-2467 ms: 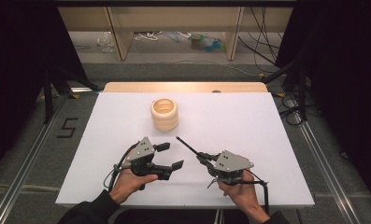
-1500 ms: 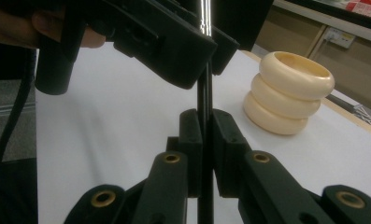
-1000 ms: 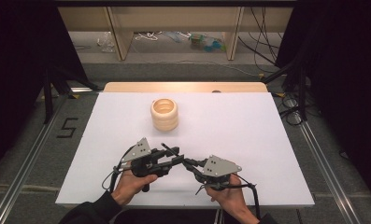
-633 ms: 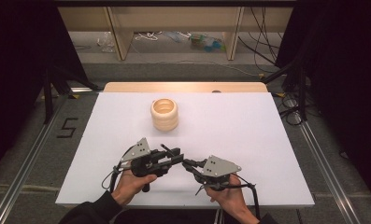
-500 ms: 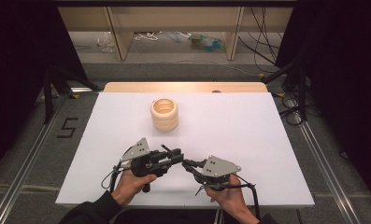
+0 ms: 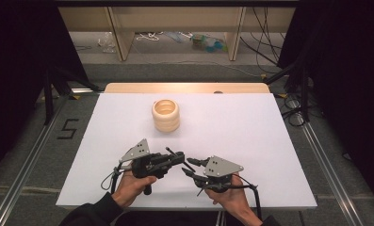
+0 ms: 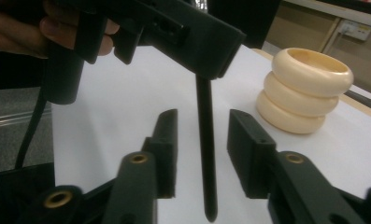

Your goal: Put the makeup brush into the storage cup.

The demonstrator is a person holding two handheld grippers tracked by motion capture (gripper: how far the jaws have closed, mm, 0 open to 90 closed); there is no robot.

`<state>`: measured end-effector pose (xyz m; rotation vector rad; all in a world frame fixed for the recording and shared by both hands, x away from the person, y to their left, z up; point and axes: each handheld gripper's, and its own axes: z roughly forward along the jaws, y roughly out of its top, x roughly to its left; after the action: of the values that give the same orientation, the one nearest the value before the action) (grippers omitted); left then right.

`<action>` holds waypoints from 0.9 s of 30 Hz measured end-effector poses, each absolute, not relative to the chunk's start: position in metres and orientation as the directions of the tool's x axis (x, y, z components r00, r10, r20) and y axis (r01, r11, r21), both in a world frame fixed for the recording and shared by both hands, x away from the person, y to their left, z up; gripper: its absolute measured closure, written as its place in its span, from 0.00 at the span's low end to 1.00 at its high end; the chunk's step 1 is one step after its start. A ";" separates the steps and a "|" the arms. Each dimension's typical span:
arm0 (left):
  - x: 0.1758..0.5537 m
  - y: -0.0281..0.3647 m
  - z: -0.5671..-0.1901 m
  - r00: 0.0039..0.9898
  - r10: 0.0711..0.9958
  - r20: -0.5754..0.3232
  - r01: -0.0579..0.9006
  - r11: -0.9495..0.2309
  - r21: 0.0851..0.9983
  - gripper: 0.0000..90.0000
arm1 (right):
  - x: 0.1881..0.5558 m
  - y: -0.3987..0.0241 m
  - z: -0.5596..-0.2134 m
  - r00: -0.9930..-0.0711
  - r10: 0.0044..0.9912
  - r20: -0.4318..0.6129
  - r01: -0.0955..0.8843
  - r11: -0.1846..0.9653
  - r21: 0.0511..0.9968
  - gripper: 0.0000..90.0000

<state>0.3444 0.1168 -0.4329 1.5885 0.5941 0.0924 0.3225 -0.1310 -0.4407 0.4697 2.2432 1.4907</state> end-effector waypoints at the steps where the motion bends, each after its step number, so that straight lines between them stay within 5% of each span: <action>1: 0.346 0.118 -0.433 0.865 0.418 -0.278 0.304 0.004 0.953 0.92 | 0.323 -0.131 -0.441 -0.857 0.495 -0.144 0.060 0.372 0.926 0.64; 13: 0.351 0.128 -0.433 0.819 0.519 -0.244 0.294 -0.015 0.956 0.92 | 0.334 -0.149 -0.441 -0.802 0.593 -0.067 0.198 0.369 0.908 0.38; 27: 0.355 0.136 -0.433 0.782 0.576 -0.240 0.302 -0.012 0.953 0.92 | 0.350 -0.177 -0.442 -0.740 0.673 -0.020 0.278 0.332 0.901 0.32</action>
<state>0.3548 0.1359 -0.4328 1.6103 0.7144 0.2489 0.3504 -0.1767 -0.4415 0.8397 2.2125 1.3798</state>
